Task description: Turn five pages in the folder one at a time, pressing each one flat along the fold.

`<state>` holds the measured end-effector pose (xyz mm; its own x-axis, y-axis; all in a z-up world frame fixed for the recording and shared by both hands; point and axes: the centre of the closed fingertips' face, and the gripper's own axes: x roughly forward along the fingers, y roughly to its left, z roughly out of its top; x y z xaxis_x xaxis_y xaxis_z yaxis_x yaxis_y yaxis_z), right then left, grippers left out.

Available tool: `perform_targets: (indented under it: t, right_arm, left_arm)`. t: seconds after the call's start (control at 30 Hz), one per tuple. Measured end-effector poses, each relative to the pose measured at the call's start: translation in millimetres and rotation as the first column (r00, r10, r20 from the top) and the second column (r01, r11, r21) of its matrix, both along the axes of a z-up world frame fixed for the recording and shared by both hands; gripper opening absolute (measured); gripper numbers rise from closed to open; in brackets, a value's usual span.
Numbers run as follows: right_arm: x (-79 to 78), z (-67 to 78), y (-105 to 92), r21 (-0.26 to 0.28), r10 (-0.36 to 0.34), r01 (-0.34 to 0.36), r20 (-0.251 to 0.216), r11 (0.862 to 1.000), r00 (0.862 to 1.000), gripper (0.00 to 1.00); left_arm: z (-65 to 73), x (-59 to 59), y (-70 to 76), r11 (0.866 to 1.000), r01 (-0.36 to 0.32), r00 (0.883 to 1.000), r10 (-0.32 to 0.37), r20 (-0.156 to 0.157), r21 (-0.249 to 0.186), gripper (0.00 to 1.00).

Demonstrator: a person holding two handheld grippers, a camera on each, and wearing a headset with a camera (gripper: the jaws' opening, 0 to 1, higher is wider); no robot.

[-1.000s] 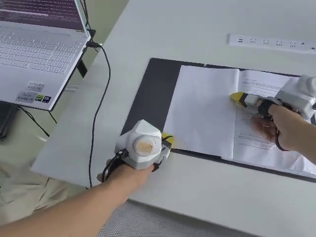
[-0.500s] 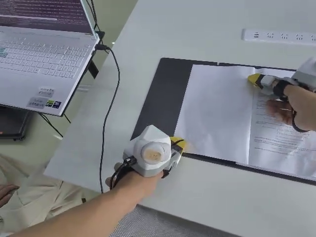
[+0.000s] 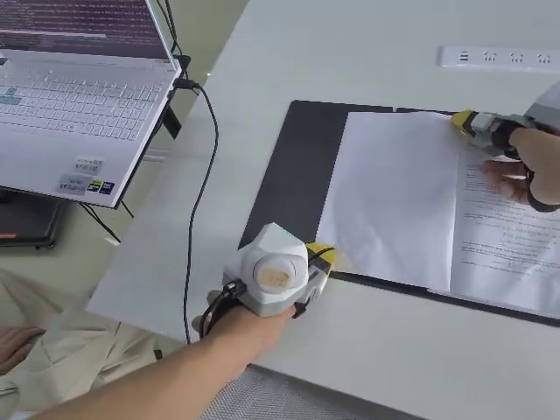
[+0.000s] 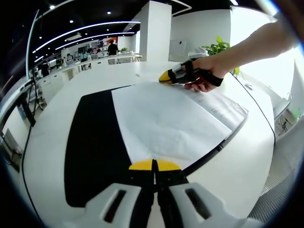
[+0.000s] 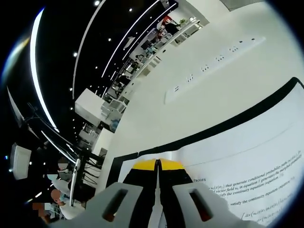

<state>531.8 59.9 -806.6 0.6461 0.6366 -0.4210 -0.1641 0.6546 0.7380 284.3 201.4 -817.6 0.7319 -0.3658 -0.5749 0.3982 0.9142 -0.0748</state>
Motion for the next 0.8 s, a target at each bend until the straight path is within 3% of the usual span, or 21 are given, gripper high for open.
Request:
perform_targets:
  t: [0.17, 0.47, 0.53, 0.67, 0.73, 0.8]
  right_arm:
    - [-26.9, -0.9, 1.2, 0.038, 0.056, -0.053, -0.078, 0.998, 0.995, 0.0]
    - [-86.0, 3.3, 5.3, 0.128, 0.134, -0.117, -0.128, 0.985, 0.983, 0.0]
    - [-99.7, 3.4, 6.9, 0.126, 0.165, -0.148, -0.138, 0.981, 0.977, 0.0]
    - [-120.5, 7.1, 5.2, 0.146, 0.163, -0.142, -0.141, 0.979, 0.976, 0.0]
    - [-139.7, 4.1, 7.6, 0.153, 0.197, -0.169, -0.188, 0.974, 0.962, 0.0]
    - [-151.8, 2.5, 9.8, 0.142, 0.22, -0.196, -0.177, 0.97, 0.959, 0.0]
  left_arm:
    - [-0.2, -0.1, -0.2, 1.0, 0.004, 1.0, -0.004, -0.004, 0.001, 0.0]
    - [0.6, -0.5, -0.4, 1.0, 0.001, 1.0, -0.001, -0.011, -0.006, 0.0]
    - [0.7, -0.5, -0.4, 1.0, 0.003, 1.0, -0.003, -0.011, -0.006, 0.0]
    - [0.5, -0.6, -0.3, 1.0, 0.002, 1.0, -0.002, -0.008, -0.004, 0.0]
    - [-0.1, -0.3, -0.1, 1.0, 0.002, 1.0, -0.002, -0.006, -0.003, 0.0]
    - [-0.2, -0.3, -0.1, 1.0, 0.005, 1.0, -0.005, -0.004, 0.0, 0.0]
